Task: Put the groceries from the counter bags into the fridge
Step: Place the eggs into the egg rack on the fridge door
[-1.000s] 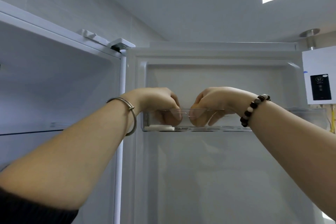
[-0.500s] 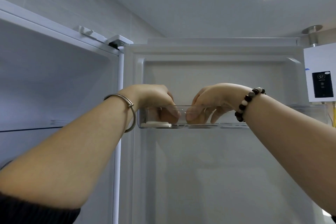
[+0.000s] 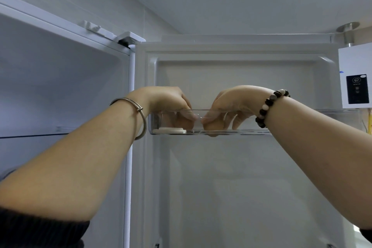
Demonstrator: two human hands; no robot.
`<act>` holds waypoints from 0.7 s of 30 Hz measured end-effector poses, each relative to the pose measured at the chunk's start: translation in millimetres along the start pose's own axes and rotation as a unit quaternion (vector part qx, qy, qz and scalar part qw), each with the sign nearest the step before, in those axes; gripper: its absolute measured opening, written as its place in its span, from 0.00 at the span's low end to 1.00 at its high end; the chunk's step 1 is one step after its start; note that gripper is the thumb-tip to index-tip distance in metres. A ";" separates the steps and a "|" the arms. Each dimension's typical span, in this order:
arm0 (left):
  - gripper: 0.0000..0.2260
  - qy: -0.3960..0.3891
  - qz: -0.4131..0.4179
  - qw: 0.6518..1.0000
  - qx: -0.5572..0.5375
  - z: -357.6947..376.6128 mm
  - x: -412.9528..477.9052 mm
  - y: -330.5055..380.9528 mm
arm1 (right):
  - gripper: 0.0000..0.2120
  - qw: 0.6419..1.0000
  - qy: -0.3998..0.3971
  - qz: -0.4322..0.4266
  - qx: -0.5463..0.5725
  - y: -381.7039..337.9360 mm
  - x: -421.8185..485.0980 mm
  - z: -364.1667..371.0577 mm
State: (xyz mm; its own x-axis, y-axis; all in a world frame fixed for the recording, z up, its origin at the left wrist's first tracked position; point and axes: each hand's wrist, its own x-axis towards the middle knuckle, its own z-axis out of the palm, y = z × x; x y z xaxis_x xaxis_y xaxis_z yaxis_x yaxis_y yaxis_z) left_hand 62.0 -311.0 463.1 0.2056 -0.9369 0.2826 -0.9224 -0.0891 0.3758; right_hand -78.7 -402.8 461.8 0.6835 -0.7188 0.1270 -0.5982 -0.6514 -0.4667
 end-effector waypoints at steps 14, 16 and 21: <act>0.07 0.049 0.036 0.998 -0.035 2.7 0.1 -1.9 | 0.09 1.000 0.008 -0.008 0.005 0.2 0.2 0.1; 0.07 0.042 0.032 0.998 -0.044 3.1 -0.1 -1.8 | 0.09 1.000 0.009 -0.006 0.006 0.3 0.4 -0.2; 0.06 0.040 0.017 0.998 -0.046 3.1 1.4 -0.1 | 0.09 1.000 0.018 -0.010 0.007 0.6 0.0 0.2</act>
State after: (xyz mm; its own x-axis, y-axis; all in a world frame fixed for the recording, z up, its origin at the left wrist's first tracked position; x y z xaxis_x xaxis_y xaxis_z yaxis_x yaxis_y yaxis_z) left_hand 61.4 -313.4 460.8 0.2037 -0.9085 0.3647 -0.8962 -0.0231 0.4430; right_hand -79.0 -403.1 461.4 0.6801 -0.7137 0.1676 -0.5784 -0.6628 -0.4756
